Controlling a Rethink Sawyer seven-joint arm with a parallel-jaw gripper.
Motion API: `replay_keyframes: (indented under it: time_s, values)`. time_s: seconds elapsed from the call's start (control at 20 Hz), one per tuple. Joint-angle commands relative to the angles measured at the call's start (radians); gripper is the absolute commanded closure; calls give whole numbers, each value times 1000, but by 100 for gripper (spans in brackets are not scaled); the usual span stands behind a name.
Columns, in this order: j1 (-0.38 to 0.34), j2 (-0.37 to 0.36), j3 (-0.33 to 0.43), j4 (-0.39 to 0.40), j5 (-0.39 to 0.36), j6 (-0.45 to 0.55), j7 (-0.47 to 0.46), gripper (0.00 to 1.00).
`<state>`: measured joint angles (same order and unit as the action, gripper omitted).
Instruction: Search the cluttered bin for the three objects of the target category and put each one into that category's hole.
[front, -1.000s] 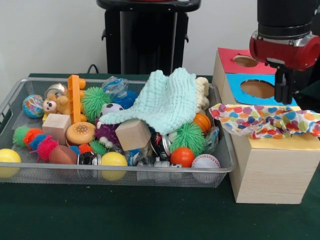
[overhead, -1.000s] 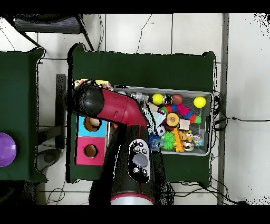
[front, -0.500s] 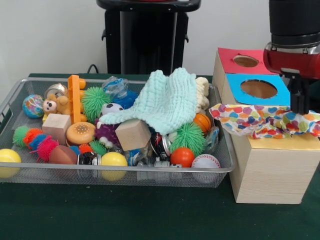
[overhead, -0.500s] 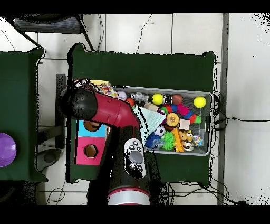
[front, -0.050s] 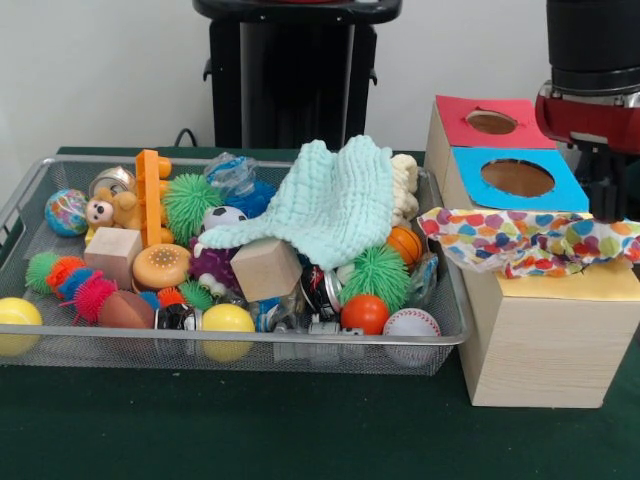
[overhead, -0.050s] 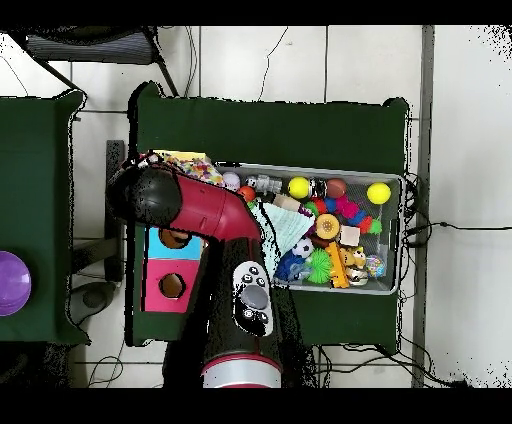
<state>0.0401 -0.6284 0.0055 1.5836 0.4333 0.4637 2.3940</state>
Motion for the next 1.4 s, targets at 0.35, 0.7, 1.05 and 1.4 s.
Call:
replay_keyframes:
  time_s: [0.35, 0.7, 1.05, 1.4]
  values:
    - [-40, 9, 148, 135, 108, 57, 141, 100]
    - [-23, 18, 133, 124, 111, -7, 152, 100]
    - [25, 30, 48, 73, 80, -17, 192, 100]
    - [44, 50, -46, 33, 34, 25, 174, 100]
